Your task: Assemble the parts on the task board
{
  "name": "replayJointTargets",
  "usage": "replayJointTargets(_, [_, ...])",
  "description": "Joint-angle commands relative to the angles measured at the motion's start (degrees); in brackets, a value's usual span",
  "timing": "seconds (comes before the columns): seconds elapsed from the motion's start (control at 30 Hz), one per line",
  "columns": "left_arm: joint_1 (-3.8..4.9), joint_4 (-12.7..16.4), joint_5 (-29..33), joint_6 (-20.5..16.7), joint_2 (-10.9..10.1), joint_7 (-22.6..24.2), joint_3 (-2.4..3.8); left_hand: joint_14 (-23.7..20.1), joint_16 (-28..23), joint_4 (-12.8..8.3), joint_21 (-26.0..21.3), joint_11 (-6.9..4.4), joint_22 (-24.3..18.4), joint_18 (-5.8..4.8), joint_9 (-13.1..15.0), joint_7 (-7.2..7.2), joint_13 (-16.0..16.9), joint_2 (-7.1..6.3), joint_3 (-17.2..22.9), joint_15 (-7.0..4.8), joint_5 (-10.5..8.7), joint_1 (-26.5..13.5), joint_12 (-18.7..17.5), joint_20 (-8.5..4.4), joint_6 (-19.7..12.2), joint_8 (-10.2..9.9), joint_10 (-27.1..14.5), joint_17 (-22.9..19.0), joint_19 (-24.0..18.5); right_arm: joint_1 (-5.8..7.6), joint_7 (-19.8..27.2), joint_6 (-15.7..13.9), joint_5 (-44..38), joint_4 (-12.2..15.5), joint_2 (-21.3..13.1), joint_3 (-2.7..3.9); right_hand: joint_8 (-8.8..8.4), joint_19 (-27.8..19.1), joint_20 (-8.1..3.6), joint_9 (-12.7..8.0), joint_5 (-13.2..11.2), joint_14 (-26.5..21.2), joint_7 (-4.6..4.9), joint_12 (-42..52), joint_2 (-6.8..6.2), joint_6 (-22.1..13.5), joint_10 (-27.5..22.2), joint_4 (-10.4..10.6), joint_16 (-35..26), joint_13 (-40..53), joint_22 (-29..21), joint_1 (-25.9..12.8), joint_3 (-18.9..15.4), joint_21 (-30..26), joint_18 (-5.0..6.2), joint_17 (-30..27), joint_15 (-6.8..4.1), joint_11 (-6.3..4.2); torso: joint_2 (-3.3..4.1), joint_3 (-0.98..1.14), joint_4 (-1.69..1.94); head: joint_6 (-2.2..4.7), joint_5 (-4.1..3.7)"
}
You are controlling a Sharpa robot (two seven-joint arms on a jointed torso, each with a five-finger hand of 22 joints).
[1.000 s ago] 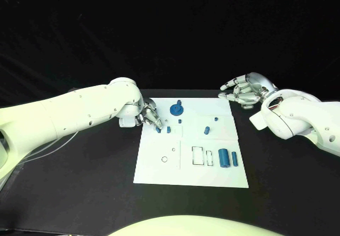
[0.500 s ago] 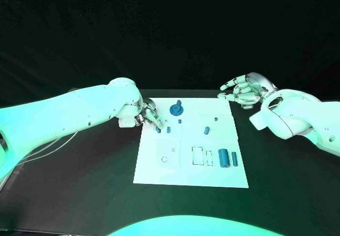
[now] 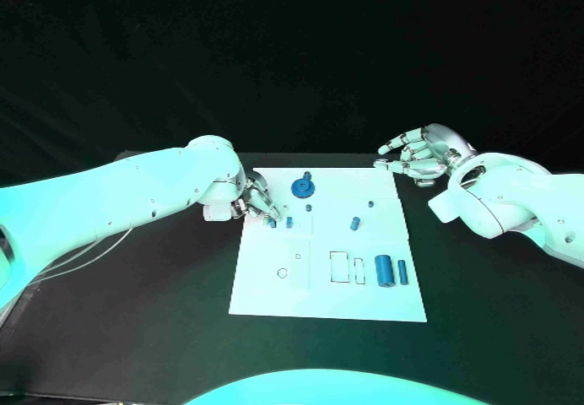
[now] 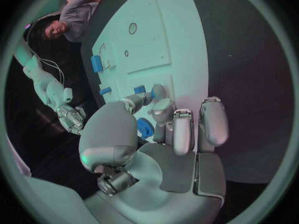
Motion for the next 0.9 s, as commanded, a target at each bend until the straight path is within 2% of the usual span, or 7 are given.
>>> replayJointTargets(0.03, [-0.08, 0.0, 0.0, 0.2, 0.0, -0.1, -0.07, 7.0, 1.0, 1.2, 0.8, -0.56, 0.9, -0.96, 1.0, -0.35, -0.5, 0.66, -1.7, -0.31, -0.81, -0.3, -0.5, -0.27, 0.8, 0.9, 1.5, 15.8, 1.0, -0.03, 0.2, 0.1, 0.0, 0.0, 0.0, 0.02, 1.16, -1.2, -0.02, 0.2, 0.9, 4.7, 0.11, -0.7, 0.03, -0.6, -1.1, 0.2, -0.7, -0.4, 2.4, -0.8, 2.3, -0.8, 0.77, 9.7, -0.33, -0.08, -0.02, 0.01, -0.01, -0.05, -0.05])
replayJointTargets(0.27, [-0.08, -0.1, 0.1, 0.2, 0.1, -0.1, -0.07, 7.0, 1.0, 2.4, 0.7, -0.56, 0.9, -0.96, 1.1, -0.34, -0.5, 0.5, -3.5, -0.32, -3.53, 0.2, -0.5, -0.3, 0.8, 0.7, 1.5, 15.8, 1.0, -0.03, 0.2, 0.1, 0.0, 0.0, 0.0, 0.02, 1.16, -1.2, -0.02, 0.2, 0.9, 4.7, 0.11, -0.7, 0.03, -0.6, -1.1, 0.2, -0.7, -0.4, 2.4, -0.8, 2.3, -0.8, 0.77, 9.7, -0.33, -0.08, 0.01, 0.01, -0.01, 0.0, -0.06])
replayJointTargets(0.6, [-0.1, 0.1, 0.1, -0.4, -0.3, 0.0, -0.05, 7.0, 1.0, 5.7, 0.7, -0.54, 1.0, -0.98, 1.3, -0.32, -0.4, -0.48, -7.2, -0.33, -5.57, -0.2, -0.3, -0.3, 1.0, 0.5, 1.5, 15.8, 1.1, -0.03, 0.2, 0.1, 0.0, 0.0, 0.0, 0.02, 1.26, -1.2, -0.02, 0.2, 0.9, 4.6, 0.11, -0.8, -0.05, -0.7, -1.2, 0.2, -0.7, -0.5, 2.4, -0.9, 2.3, -0.9, 0.78, 9.7, -0.33, -0.07, 0.01, -0.04, -0.04, 0.17, -0.06])
replayJointTargets(0.67, [-0.11, 0.4, 0.3, -1.1, -0.6, 0.1, 0.05, 7.0, 1.0, 7.4, 0.6, -0.57, 1.0, -0.95, 1.5, -0.33, -0.4, -0.74, -9.2, -0.34, -9.77, 0.2, -0.4, -0.31, 0.9, 0.4, 1.4, 15.8, 1.0, -0.04, 0.2, 0.1, 0.0, 0.0, 0.0, 0.02, 1.26, -1.2, -0.02, 0.2, 0.9, 4.6, 0.11, -0.8, -0.05, -0.7, -1.2, 0.2, -0.7, -0.5, 2.4, -0.9, 2.3, -0.9, 0.78, 9.7, -0.33, -0.07, 0.03, -0.05, -0.05, 0.24, -0.07])
replayJointTargets(0.8, [-0.13, 0.9, 1.8, -3.2, -1.3, 0.3, 0.37, 7.0, 1.0, 8.1, 0.4, -0.45, 0.8, -0.88, 1.8, -0.12, -1.1, -0.75, -11.9, -0.36, -14.64, -0.2, -0.9, -0.31, 0.1, 0.3, 0.7, 15.8, 0.9, -0.06, 0.3, 0.1, 0.0, -0.1, 0.0, 0.02, 1.26, -1.2, -0.02, 0.2, 0.9, 4.6, 0.11, -0.8, -0.05, -0.7, -1.2, 0.2, -0.7, -0.5, 2.4, -0.9, 2.3, -0.9, 0.78, 9.7, -0.33, -0.07, 0.05, -0.09, -0.04, 0.34, -0.19])
replayJointTargets(0.83, [-0.13, 1.1, 2.3, -3.9, -1.5, 0.3, 0.46, 7.0, 1.0, 8.1, 0.1, -0.33, 0.3, -0.77, 1.9, 0.09, -2.7, -0.82, -12.8, -0.33, -17.01, -0.5, -2.0, -0.3, -0.8, 0.1, -0.2, 15.8, 0.5, -0.06, 0.3, 0.1, 0.0, -0.1, 0.0, 0.02, 1.26, -1.2, -0.02, 0.2, 0.9, 4.6, 0.11, -0.8, -0.05, -0.7, -1.2, 0.2, -0.7, -0.5, 2.4, -0.9, 2.3, -0.9, 0.78, 9.7, -0.33, -0.07, 0.0, -0.07, -0.03, 0.37, -0.24])
replayJointTargets(0.9, [-0.13, 1.4, 3.1, -5.1, -1.9, 0.5, 0.67, 6.8, 0.7, 8.1, -0.4, -0.16, -0.3, -0.62, 2.3, 0.33, -3.9, -0.6, -13.9, -0.27, -18.91, -0.7, -2.7, -0.24, -1.7, 0.2, -1.2, 15.2, 0.1, -0.07, 0.3, 0.1, 0.1, -0.1, 0.0, 0.02, 1.26, -1.2, -0.02, 0.2, 0.9, 4.6, 0.11, -0.8, -0.05, -0.7, -1.2, 0.2, -0.7, -0.5, 2.4, -0.9, 2.3, -0.9, 0.78, 9.7, -0.33, -0.07, -0.01, -0.06, -0.03, 0.4, -0.29])
